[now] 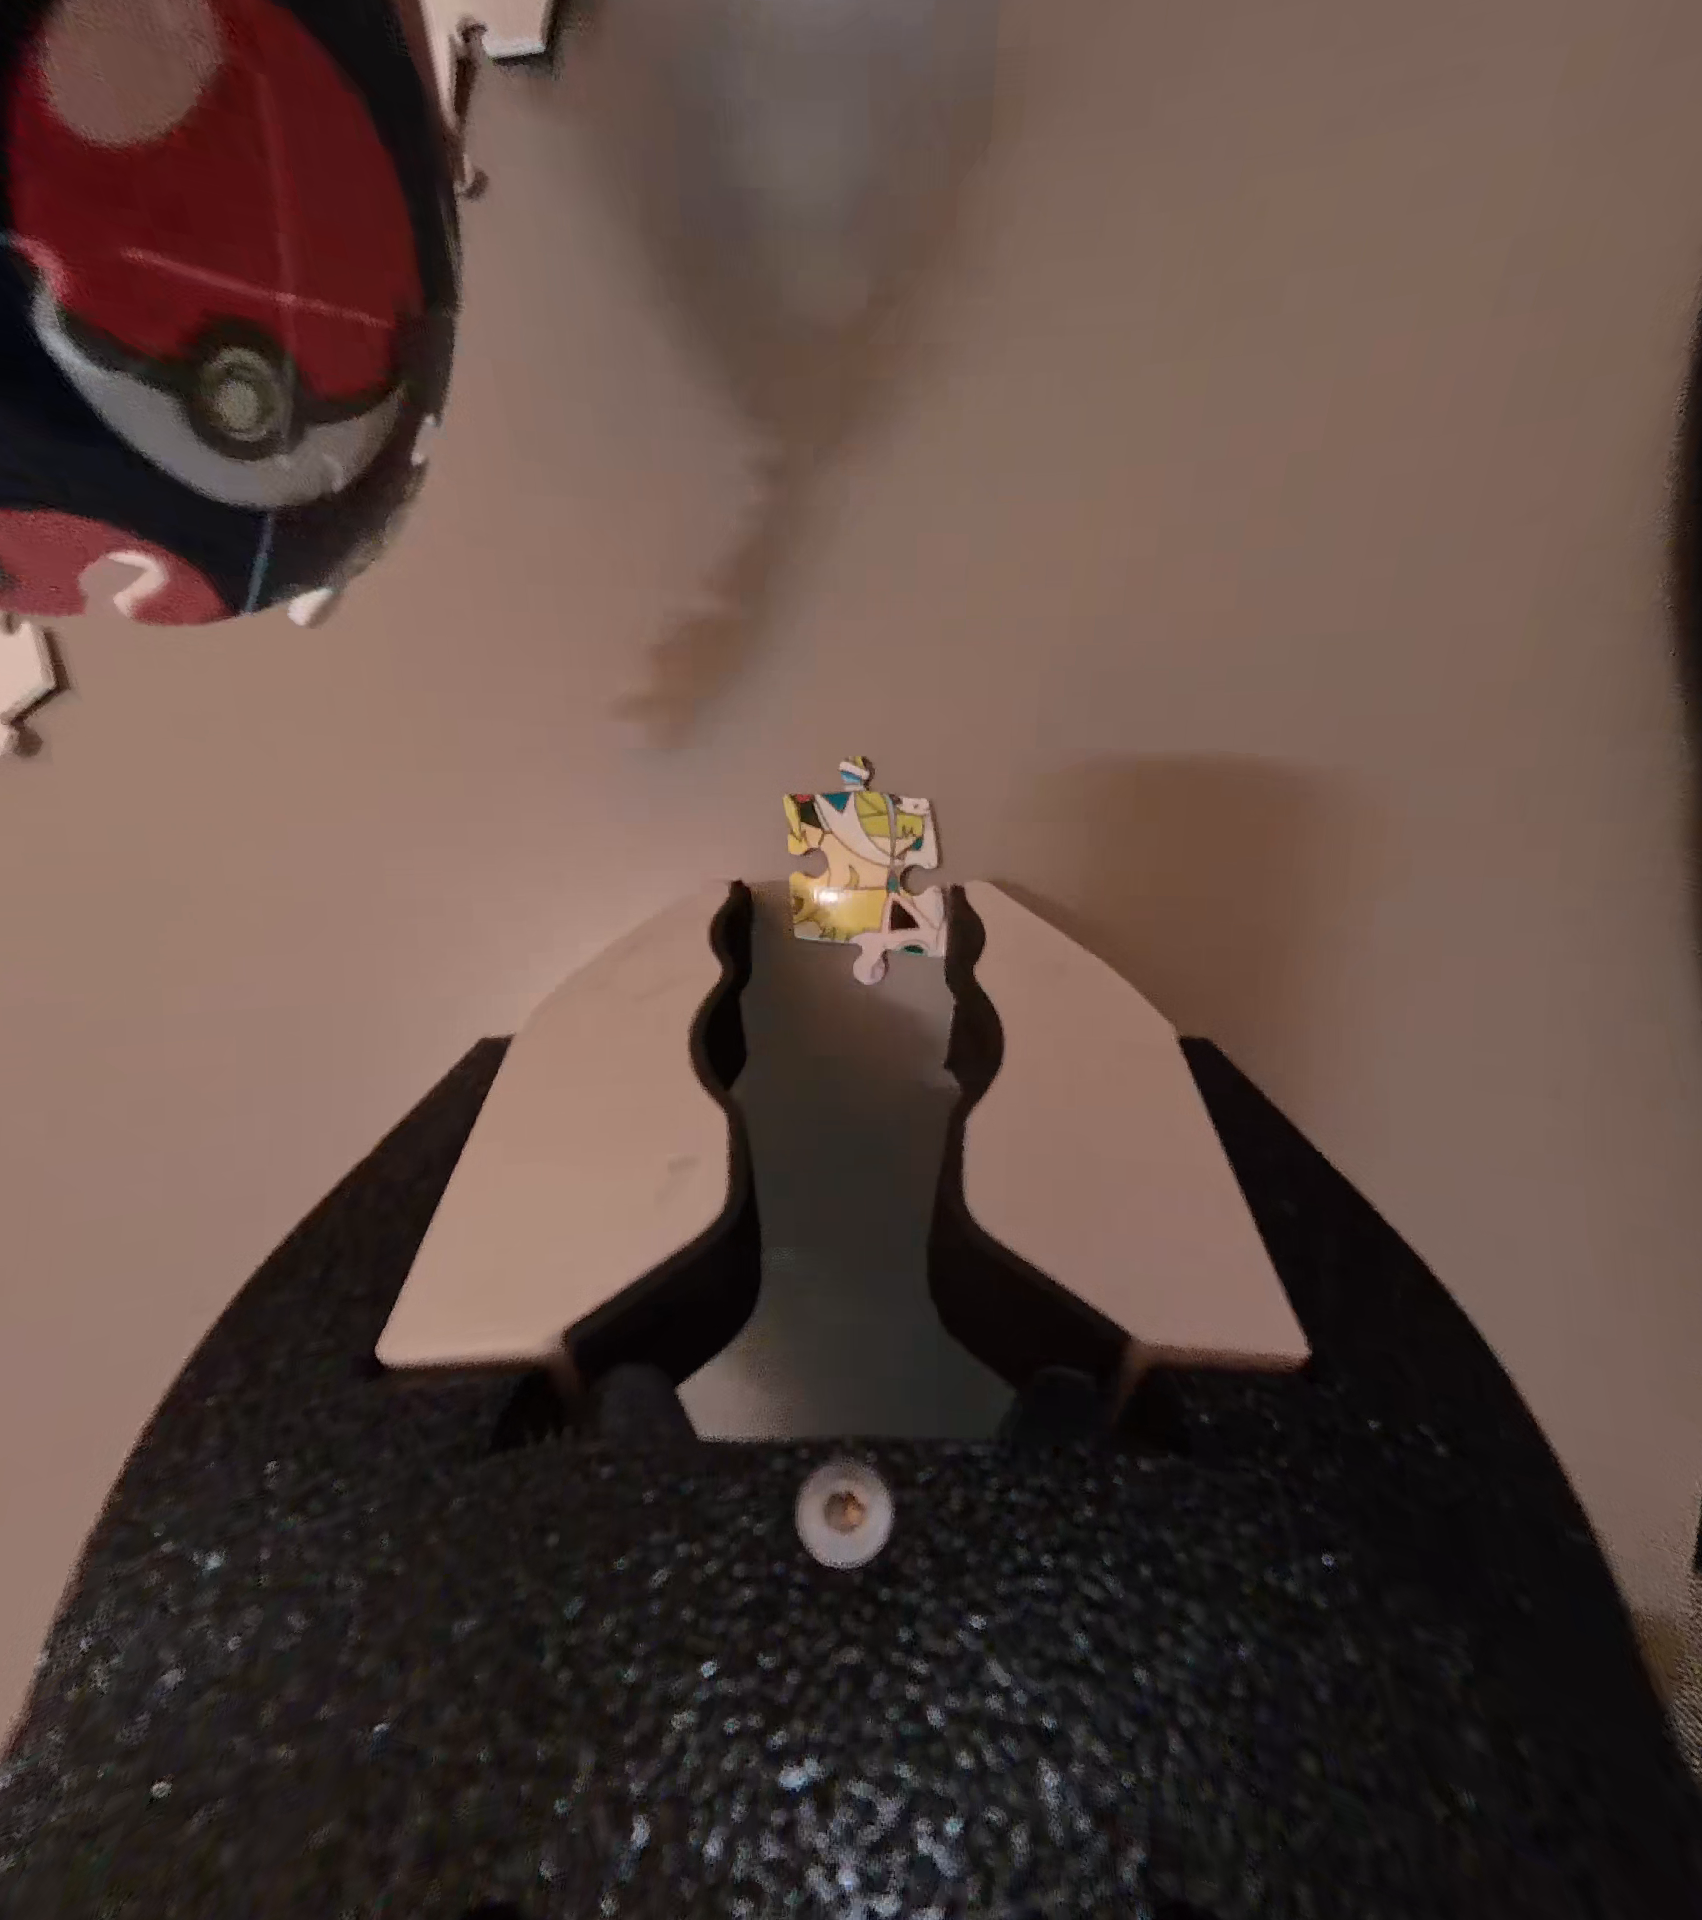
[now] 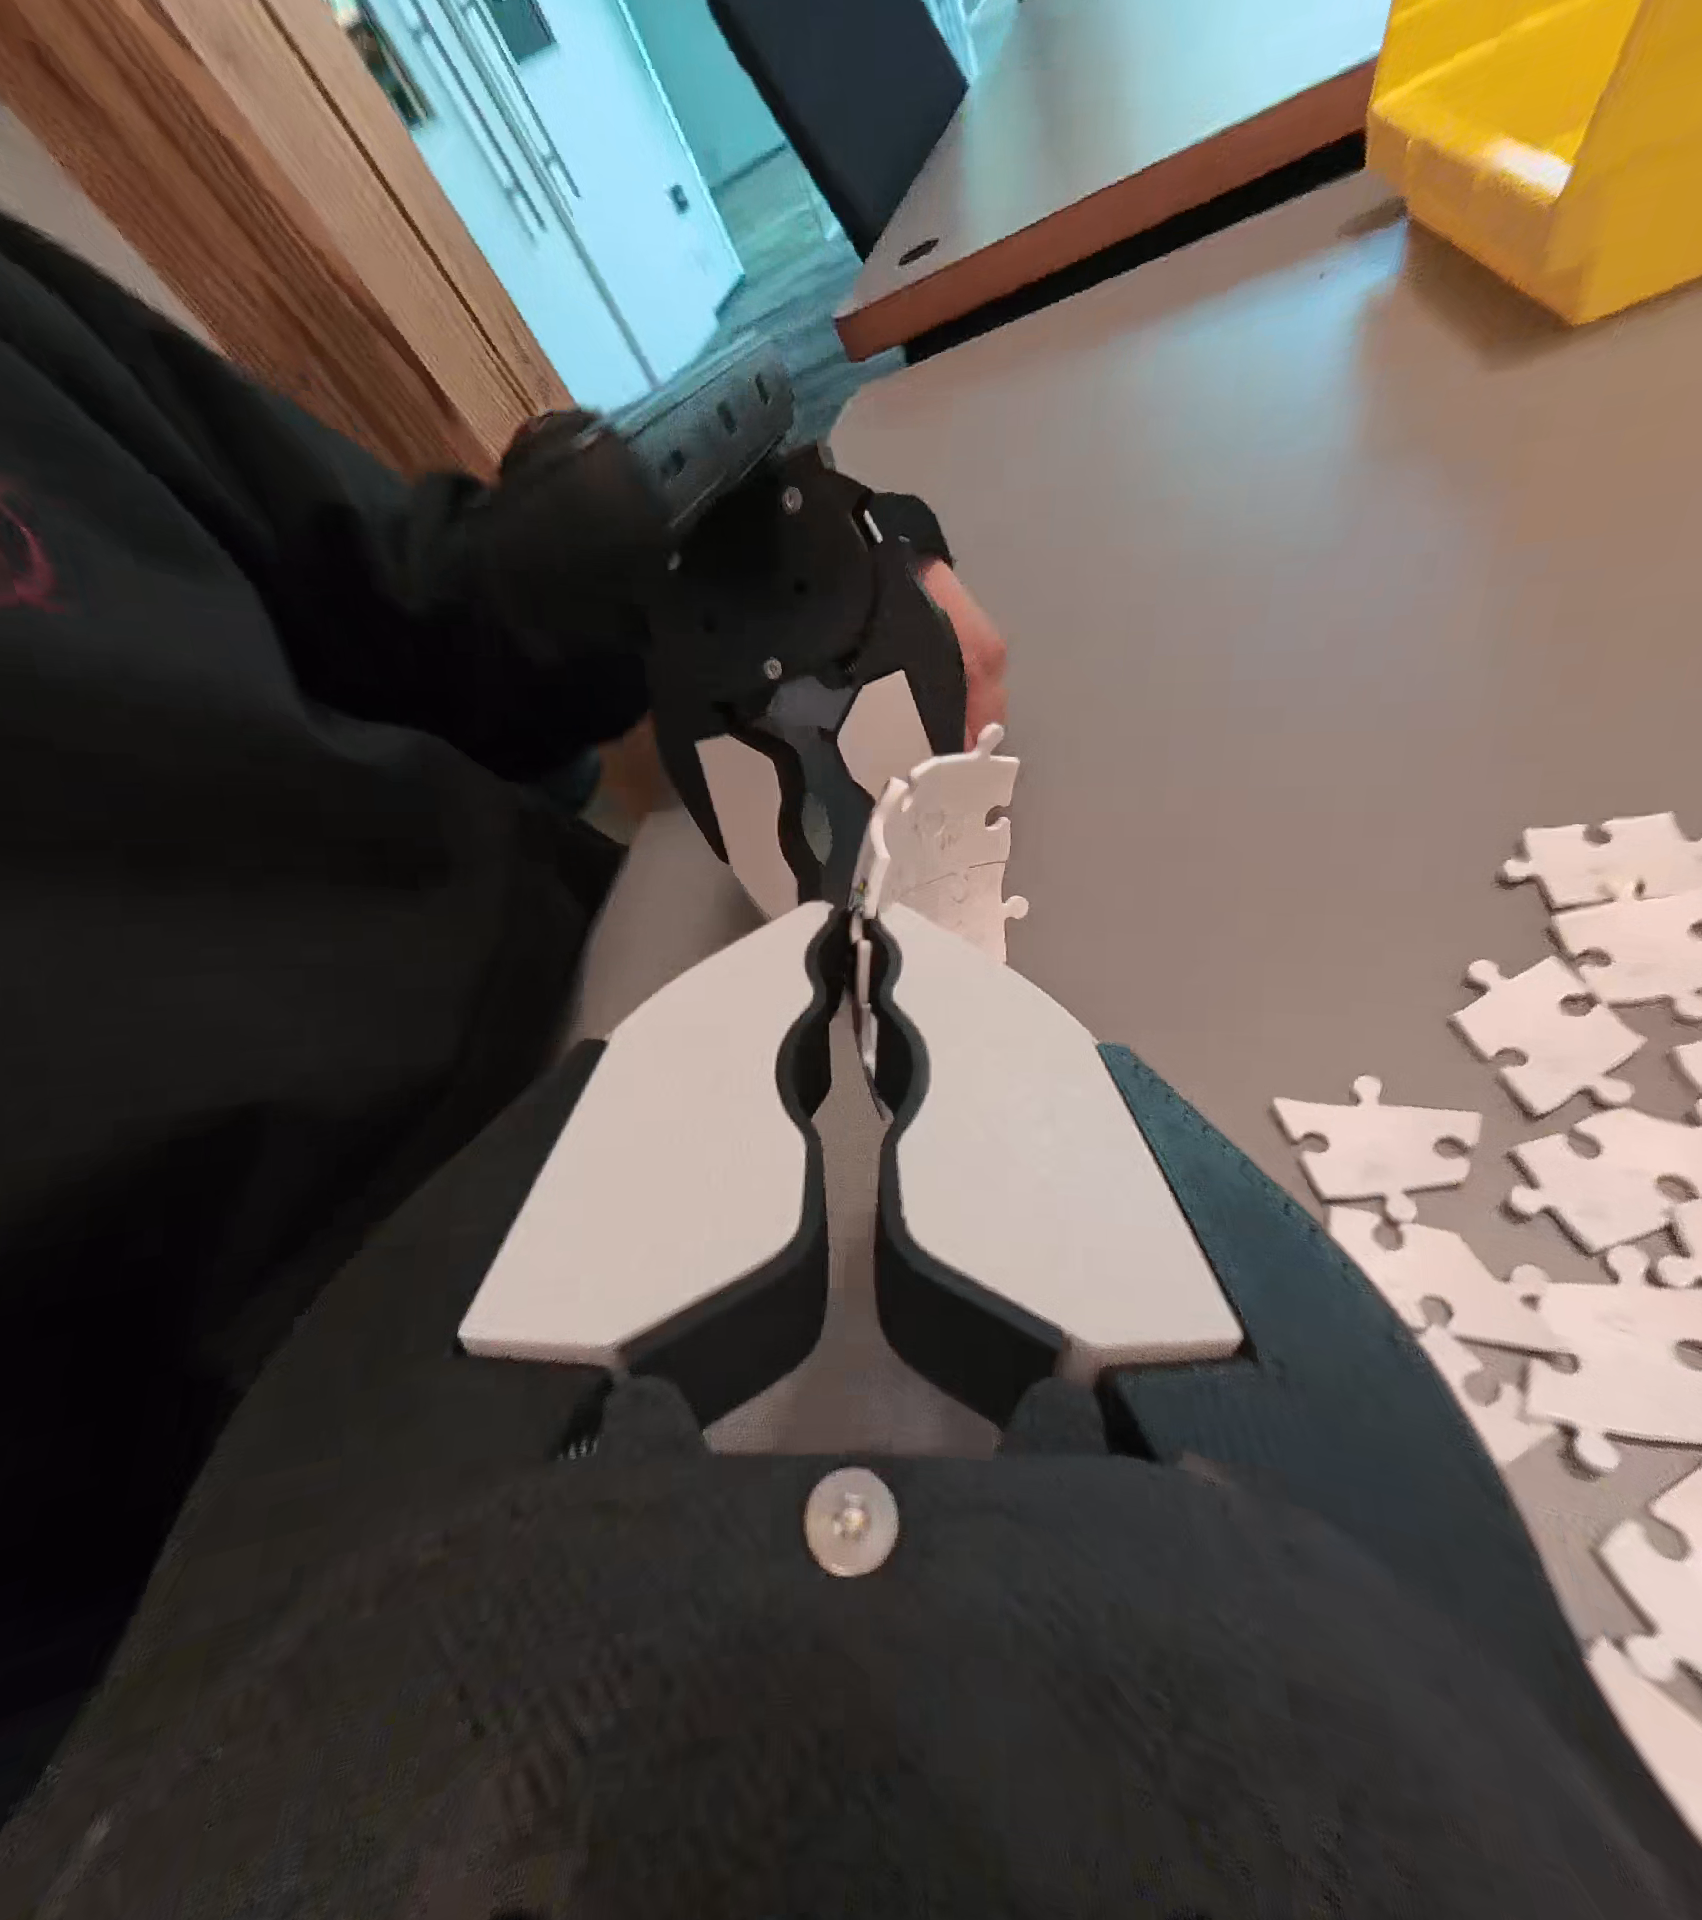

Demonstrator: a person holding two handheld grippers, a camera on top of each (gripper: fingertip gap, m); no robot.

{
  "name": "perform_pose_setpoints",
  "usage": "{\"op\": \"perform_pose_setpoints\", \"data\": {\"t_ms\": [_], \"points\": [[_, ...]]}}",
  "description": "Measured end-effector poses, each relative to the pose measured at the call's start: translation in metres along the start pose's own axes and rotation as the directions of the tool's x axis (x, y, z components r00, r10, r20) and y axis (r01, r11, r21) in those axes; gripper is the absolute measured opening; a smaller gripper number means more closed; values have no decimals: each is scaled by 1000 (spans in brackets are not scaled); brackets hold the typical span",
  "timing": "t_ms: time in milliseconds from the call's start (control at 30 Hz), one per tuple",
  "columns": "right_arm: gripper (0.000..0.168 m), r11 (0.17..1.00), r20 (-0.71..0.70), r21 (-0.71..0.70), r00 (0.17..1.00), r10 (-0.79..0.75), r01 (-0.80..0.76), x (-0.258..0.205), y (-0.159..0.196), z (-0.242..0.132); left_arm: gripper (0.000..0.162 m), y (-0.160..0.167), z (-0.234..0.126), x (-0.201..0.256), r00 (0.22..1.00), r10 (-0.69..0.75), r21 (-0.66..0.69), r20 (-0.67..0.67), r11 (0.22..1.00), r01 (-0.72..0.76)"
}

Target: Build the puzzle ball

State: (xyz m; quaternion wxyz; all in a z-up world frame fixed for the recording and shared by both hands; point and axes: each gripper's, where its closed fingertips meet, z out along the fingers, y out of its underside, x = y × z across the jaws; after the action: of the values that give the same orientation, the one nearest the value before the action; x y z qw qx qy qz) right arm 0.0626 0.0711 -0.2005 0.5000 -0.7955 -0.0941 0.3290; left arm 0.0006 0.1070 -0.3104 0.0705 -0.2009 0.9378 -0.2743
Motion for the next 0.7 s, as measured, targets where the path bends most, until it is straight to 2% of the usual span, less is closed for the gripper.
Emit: {"op": "perform_pose_setpoints", "data": {"t_ms": [167, 367, 467, 600, 700], "points": [[3, 990, 71, -47, 988, 138, -135, 9, -4, -8, 28, -5, 5, 0, 998, -12, 10, -58, 1000, 12], [3, 992, -16, -74, 995, 99, -100, 23, -18, -15, 25, -6, 6, -2, 999, 8, -41, -40, 999, -10], [3, 996, -85, -73, 995, 42, -49, 30, -29, -21, 25, -6, 5, -3, 1000, -9, -13, -20, 1000, 9], [3, 998, -122, -60, 992, -18, 10, 31, -33, -24, 25, -13, -11, -14, 996, -63, 122, 63, 991, 55], [3, 997, -109, -66, 993, -43, 36, 27, -30, -25, 25, -21, -36, -31, 973, -104, 201, 204, 978, 62]]}}
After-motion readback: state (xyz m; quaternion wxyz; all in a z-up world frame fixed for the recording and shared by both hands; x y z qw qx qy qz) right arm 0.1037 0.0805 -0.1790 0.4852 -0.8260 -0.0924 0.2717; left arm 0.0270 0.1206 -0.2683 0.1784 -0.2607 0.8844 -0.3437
